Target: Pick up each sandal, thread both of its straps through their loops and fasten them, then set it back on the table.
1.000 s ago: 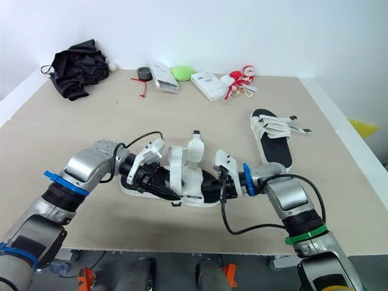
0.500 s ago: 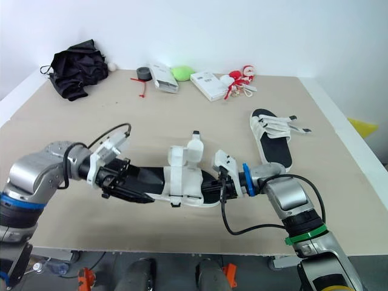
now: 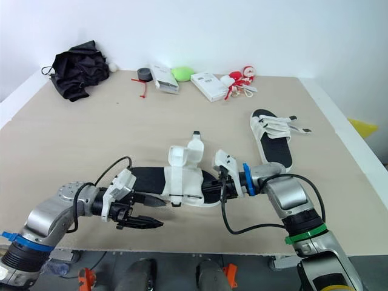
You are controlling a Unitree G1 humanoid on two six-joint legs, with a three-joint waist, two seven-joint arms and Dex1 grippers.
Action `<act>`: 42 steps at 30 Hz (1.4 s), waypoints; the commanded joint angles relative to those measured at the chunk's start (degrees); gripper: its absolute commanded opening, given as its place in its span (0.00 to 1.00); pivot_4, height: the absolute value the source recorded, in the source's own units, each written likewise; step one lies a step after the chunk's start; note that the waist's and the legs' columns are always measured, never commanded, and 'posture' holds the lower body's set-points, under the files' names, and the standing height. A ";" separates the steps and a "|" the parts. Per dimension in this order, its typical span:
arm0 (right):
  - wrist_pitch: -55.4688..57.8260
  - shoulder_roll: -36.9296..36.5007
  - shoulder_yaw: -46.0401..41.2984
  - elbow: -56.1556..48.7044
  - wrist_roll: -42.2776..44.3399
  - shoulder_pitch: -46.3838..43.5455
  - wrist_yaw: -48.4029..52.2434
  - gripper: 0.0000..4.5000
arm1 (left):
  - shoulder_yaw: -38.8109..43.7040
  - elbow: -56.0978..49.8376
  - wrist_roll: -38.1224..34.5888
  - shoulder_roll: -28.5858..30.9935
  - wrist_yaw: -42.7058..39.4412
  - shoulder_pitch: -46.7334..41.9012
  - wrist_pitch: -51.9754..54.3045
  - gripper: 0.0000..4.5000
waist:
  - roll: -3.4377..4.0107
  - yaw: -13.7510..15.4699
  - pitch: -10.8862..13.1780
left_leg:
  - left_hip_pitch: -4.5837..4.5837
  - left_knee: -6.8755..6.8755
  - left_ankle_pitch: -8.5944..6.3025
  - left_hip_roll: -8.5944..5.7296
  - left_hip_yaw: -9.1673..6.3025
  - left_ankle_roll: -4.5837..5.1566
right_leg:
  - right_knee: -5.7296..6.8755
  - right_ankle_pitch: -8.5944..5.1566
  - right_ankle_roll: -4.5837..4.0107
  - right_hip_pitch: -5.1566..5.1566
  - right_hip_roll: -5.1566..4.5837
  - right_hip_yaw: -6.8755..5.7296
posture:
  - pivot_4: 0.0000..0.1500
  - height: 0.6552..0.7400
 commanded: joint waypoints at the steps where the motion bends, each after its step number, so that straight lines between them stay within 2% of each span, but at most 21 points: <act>1: 1.25 -1.20 2.04 2.48 -2.24 2.02 -0.98 0.00 | 0.44 -1.09 -0.94 -0.38 0.77 -0.41 -0.42 0.65 | 0.00 0.00 0.00 | 0.00 0.00 0.00 0.00 0.00 0.00 | 0.00 0.00 0.00 0.00 0.00 0.00 | 1.00 0.98; 18: 1.26 -1.35 1.84 1.70 -2.25 2.60 -1.36 0.00 | -3.85 -0.90 0.00 -5.13 7.18 -0.79 1.17 0.65 | 0.00 0.05 0.00 | 0.00 0.00 0.00 -0.02 0.00 0.00 | -0.01 0.00 0.00 0.01 0.00 0.00 | 1.00 0.98; 20: 1.29 -1.39 1.80 1.54 -2.21 2.76 -1.42 0.00 | -3.70 -0.57 0.08 -5.63 7.96 -1.02 1.41 0.52 | 0.00 0.06 0.00 | 0.00 0.00 0.00 -0.02 0.00 0.00 | -0.01 0.00 0.00 0.01 0.00 0.00 | 1.00 0.98; 21: 1.32 -1.45 1.77 1.43 -2.19 2.85 -1.44 0.00 | -3.61 -0.45 0.05 -5.75 8.25 -1.09 1.69 0.52 | -0.01 0.07 0.00 | 0.00 0.00 0.00 -0.02 0.00 0.00 | -0.01 0.00 0.01 0.01 0.00 0.00 | 1.00 0.98; 22: 1.36 -1.46 1.77 1.32 -2.16 2.92 -1.48 0.00 | -3.59 -0.31 0.09 -5.71 8.31 -1.10 1.70 0.39 | 0.00 0.07 0.00 | 0.00 0.00 0.00 -0.02 0.00 0.00 | -0.01 0.00 0.00 0.01 0.01 0.00 | 1.00 0.98; 24: 1.39 -1.48 1.78 1.17 -2.13 3.01 -1.54 0.00 | -3.54 -0.10 0.23 -5.54 8.63 -1.08 1.78 0.27 | 0.00 0.07 -0.01 | 0.00 -0.01 0.00 -0.02 -0.01 0.00 | -0.01 0.00 0.00 0.01 0.02 0.00 | 1.00 0.98; 25: 1.40 -1.47 1.77 1.13 -2.12 3.02 -1.57 0.00 | -3.56 -0.09 0.19 -5.43 8.69 -1.05 1.77 0.15 | 0.00 0.07 0.00 | 0.00 -0.01 0.00 -0.02 -0.01 0.00 | -0.01 0.00 0.01 0.01 0.01 0.00 | 1.00 0.98; 27: 1.36 -1.46 1.77 1.10 -2.10 3.03 -1.54 0.00 | -3.54 -0.12 0.04 -5.29 8.86 -1.04 1.89 0.03 | 0.00 0.07 0.00 | 0.00 -0.01 0.00 -0.02 0.00 0.00 | -0.01 0.00 0.01 0.01 0.01 0.00 | 1.00 0.98; 31: 1.18 -1.28 1.86 1.44 -2.17 2.76 -1.51 0.00 | -3.28 -0.39 -0.59 -4.41 8.11 -0.84 2.59 0.03 | 0.00 0.07 0.00 | 0.00 -0.01 0.00 -0.02 0.00 -0.01 | -0.01 0.00 0.01 0.00 0.01 0.00 | 1.00 0.98; 34: 1.08 -1.27 2.00 1.63 -2.21 2.51 -1.34 0.00 | -3.64 -3.96 -4.52 0.95 2.64 0.32 7.80 0.03 | -0.01 0.02 0.00 | 0.00 -0.03 -0.01 -0.01 0.00 -0.01 | -0.01 -0.01 0.00 -0.01 0.02 0.00 | 1.00 0.98; 37: 0.95 -1.44 2.15 1.82 -2.20 2.33 -1.21 0.00 | -4.91 -7.98 -8.68 9.37 -4.08 0.19 14.44 0.03 | -0.01 -0.07 0.00 | -0.01 -0.18 -0.01 0.02 0.00 -0.02 | -0.02 -0.05 -0.07 -0.12 0.05 0.00 | 1.00 0.98; 40: 0.83 -1.54 2.20 2.07 -2.30 2.14 -0.97 0.00 | -8.09 -12.20 -9.21 17.71 -10.79 -0.75 16.95 0.03 | -0.01 -0.15 0.00 | -0.01 -0.24 -0.05 0.13 -0.02 -0.06 | -0.02 -0.11 -0.16 -0.18 0.15 -0.03 | 1.00 0.98; 42: 0.80 -1.55 2.21 2.13 -2.29 2.08 -0.92 0.00 | -9.34 -14.54 -10.43 20.77 -13.25 -1.61 18.60 0.03 | 0.06 -0.13 -0.03 | -0.01 -0.30 -0.11 0.13 0.01 -0.13 | -0.03 -0.19 -0.18 -0.19 0.13 -0.03 | 1.00 0.98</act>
